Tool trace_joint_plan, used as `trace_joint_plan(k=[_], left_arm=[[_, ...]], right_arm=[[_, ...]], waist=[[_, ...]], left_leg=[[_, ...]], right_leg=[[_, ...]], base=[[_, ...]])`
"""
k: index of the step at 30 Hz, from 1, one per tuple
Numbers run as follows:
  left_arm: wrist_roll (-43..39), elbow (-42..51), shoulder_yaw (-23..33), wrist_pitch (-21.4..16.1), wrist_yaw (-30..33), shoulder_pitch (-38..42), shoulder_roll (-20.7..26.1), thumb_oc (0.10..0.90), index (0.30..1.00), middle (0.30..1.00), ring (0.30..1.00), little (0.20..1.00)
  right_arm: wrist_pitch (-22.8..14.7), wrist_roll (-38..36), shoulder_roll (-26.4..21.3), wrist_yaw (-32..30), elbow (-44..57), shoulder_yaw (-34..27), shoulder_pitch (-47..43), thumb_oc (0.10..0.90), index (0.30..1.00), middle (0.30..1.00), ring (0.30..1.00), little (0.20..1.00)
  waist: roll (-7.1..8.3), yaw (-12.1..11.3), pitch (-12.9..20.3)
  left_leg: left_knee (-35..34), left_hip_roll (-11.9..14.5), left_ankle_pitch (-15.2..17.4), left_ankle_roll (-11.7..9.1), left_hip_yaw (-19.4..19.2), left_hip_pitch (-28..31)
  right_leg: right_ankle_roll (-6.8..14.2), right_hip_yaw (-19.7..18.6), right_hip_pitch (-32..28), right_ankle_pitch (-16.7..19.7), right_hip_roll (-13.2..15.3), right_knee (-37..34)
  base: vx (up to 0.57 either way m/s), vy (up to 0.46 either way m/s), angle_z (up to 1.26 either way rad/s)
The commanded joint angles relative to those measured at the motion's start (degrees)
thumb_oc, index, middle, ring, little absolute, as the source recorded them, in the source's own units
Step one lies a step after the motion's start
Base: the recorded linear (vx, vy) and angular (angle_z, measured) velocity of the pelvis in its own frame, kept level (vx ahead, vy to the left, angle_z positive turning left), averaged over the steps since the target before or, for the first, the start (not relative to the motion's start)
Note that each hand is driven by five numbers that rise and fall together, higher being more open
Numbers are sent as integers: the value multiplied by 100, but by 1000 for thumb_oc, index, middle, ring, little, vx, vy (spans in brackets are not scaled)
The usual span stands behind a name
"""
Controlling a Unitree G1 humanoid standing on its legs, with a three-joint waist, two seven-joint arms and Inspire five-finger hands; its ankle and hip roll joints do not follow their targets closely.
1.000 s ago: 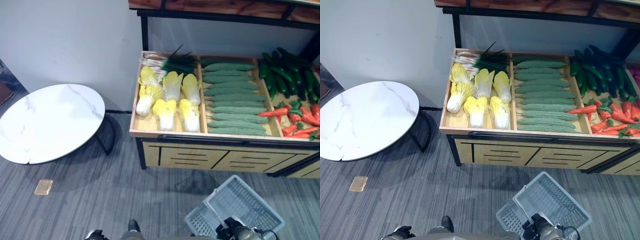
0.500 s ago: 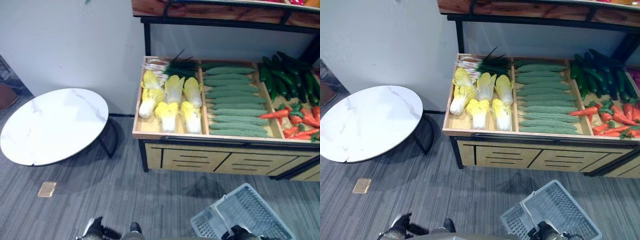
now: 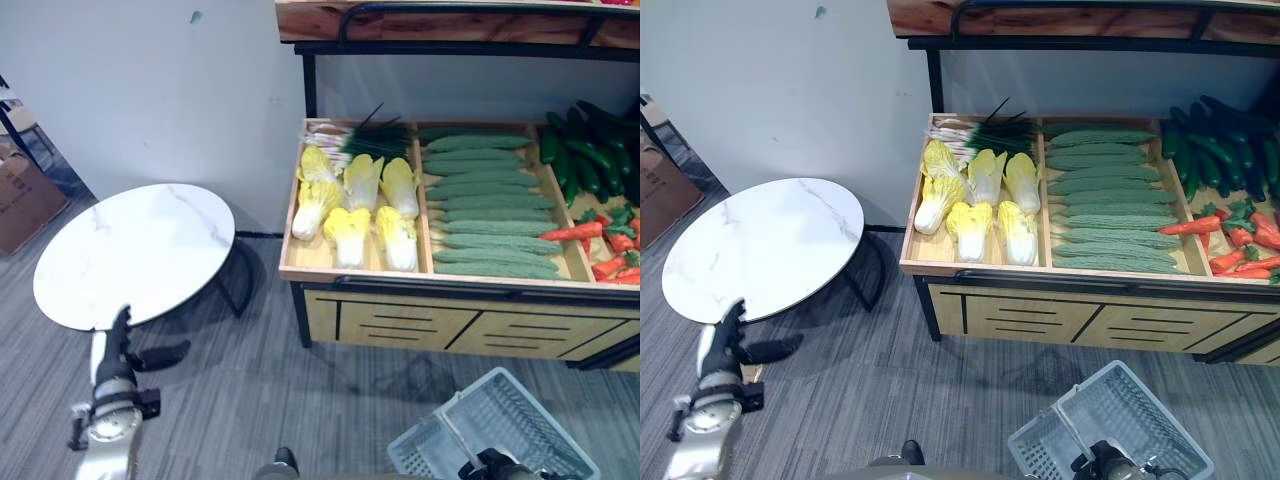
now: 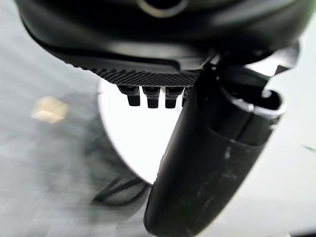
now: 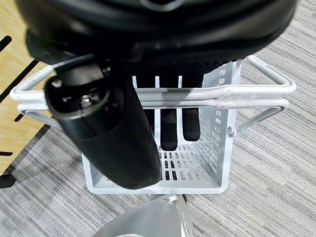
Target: Get the vegetables into the basket
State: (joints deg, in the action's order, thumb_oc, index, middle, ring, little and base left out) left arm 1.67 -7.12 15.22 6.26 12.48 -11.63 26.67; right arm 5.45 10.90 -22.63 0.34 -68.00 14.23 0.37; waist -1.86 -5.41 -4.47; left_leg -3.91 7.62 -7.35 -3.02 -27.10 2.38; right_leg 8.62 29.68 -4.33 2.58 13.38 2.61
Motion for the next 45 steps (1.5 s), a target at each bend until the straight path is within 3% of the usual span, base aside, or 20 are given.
trace_joint_plan(k=[1, 2, 3, 4, 5, 7, 8, 9, 10, 13, 16, 23, 29, 40, 45], left_arm=[[1407, 446, -37, -449, 666, 1225, 1589, 900, 1000, 1000, 1000, 1000], [1725, 311, -227, -452, 777, 1496, 2116, 900, 1000, 1000, 1000, 1000], [1724, 289, -246, -459, 787, 1516, 2129, 900, 1000, 1000, 1000, 1000], [2063, 200, -381, -414, 826, 1702, 2649, 900, 1000, 1000, 1000, 1000], [2065, 175, -409, -418, 833, 1736, 2667, 900, 1000, 1000, 1000, 1000], [2430, 22, -636, -413, 848, 1976, 3243, 900, 1000, 1000, 1000, 1000], [2437, -25, -693, -421, 863, 2033, 3264, 900, 1000, 1000, 1000, 1000], [2778, -195, -1052, -421, 876, 2250, 3739, 900, 1000, 1000, 1000, 1000], [2786, -237, -1112, -428, 889, 2310, 3748, 900, 1000, 1000, 1000, 1000], [3213, -412, -1658, -413, 864, 2680, 4225, 900, 1000, 1000, 1000, 1000], [3651, -600, -2623, -449, 813, 3379, 4545, 900, 1000, 1000, 1000, 1000], [4108, -1043, -3989, -434, 764, 4470, 4571, 900, 1000, 1000, 1000, 1000], [4397, -2064, -5434, -231, 776, 5723, 4022, 900, 1000, 1000, 1000, 1000], [4389, -3565, -5998, 212, 926, 6639, 3614, 900, 1000, 1000, 1000, 1000], [4276, -4013, -6090, 288, 861, 6804, 3364, 900, 1000, 1000, 1000, 1000]], right_arm=[[-154, 126, -14, -12, -36, 322, -493, 400, 300, 300, 300, 300], [-205, 198, -49, -50, -32, 421, -480, 400, 300, 300, 300, 300], [-207, 199, -39, -52, -33, 416, -478, 400, 300, 300, 300, 300], [-251, 241, -64, -111, -40, 487, -454, 400, 300, 300, 300, 300], [-252, 241, -49, -113, -42, 479, -453, 400, 300, 300, 300, 300], [-310, 275, -93, -160, -27, 565, -390, 400, 300, 300, 300, 300], [-314, 274, -76, -164, -24, 558, -379, 400, 300, 300, 300, 300], [-367, 403, -112, -234, -3, 648, -328, 400, 300, 300, 300, 300], [-371, 406, -100, -239, -2, 638, -318, 400, 300, 300, 300, 300], [-423, 548, -167, -304, -18, 737, -284, 400, 300, 300, 300, 300], [-459, 729, -282, -380, 10, 816, -296, 400, 300, 300, 300, 300], [-515, 734, -340, -463, 38, 822, -343, 400, 300, 300, 300, 300], [-551, 649, -401, -685, 91, 841, -555, 400, 300, 300, 300, 300], [-648, 248, -421, -906, 313, 848, -821, 400, 300, 300, 300, 300], [-680, 67, -447, -975, 434, 915, -1056, 400, 300, 300, 300, 300]], waist=[[109, 134, -158], [28, 246, -128], [35, 238, -128], [-51, 341, -106], [-38, 331, -107], [-167, 462, -55], [-140, 457, -80], [-272, 579, -41], [-249, 576, -61], [-419, 722, -45], [-621, 909, -13], [-863, 1085, 39], [-1153, 1359, -53], [-1218, 1529, -439], [-1029, 1558, -874]], left_leg=[[13, 149, 276, -565, 94, 436], [-2, 149, 272, -581, 41, 474], [-1, 151, 273, -582, 37, 476], [-22, 137, 268, -598, -25, 494], [-21, 137, 268, -599, -27, 493], [-61, 101, 372, -655, 51, 544], [-41, 106, 280, -612, -85, 502], [-70, 58, 367, -668, -3, 525], [-59, 60, 267, -623, -138, 481], [-80, 11, 361, -680, -61, 450], [-94, -47, 323, -696, -132, 241], [-109, -99, 247, -718, -226, -131], [-109, -135, 118, -753, -377, -834], [-102, -143, 50, -747, -674, -1506], [428, -85, 255, -704, -826, -1920]], right_leg=[[196, -54, 325, 495, 292, -156], [206, -120, 338, 512, 278, -190], [207, -122, 336, 515, 275, -194], [223, -164, 352, 548, 263, -230], [223, -165, 353, 551, 262, -234], [321, -358, 336, 524, 222, -326], [260, -239, 376, 605, 245, -299], [355, -451, 401, 592, 217, -398], [293, -334, 449, 673, 242, -366], [421, -527, 505, 682, 234, -468], [493, -615, 739, 814, 256, -576], [556, -775, 1185, 979, 283, -646], [599, -1056, 2065, 1229, 368, -654], [608, -1384, 3025, 1480, 413, -642], [564, -1610, 3326, 1490, 429, -535]], base=[[22, 42, -11], [22, 42, -13], [20, 37, -16], [6, 14, -20], [20, 28, -20], [61, 32, -21], [96, 67, -24], [-53, 34, -15], [86, 74, -19], [14, 65, -23], [-26, 62, -18], [-33, 49, -21], [-61, 63, -19], [-24, 42, -22], [-44, -5, -20]])
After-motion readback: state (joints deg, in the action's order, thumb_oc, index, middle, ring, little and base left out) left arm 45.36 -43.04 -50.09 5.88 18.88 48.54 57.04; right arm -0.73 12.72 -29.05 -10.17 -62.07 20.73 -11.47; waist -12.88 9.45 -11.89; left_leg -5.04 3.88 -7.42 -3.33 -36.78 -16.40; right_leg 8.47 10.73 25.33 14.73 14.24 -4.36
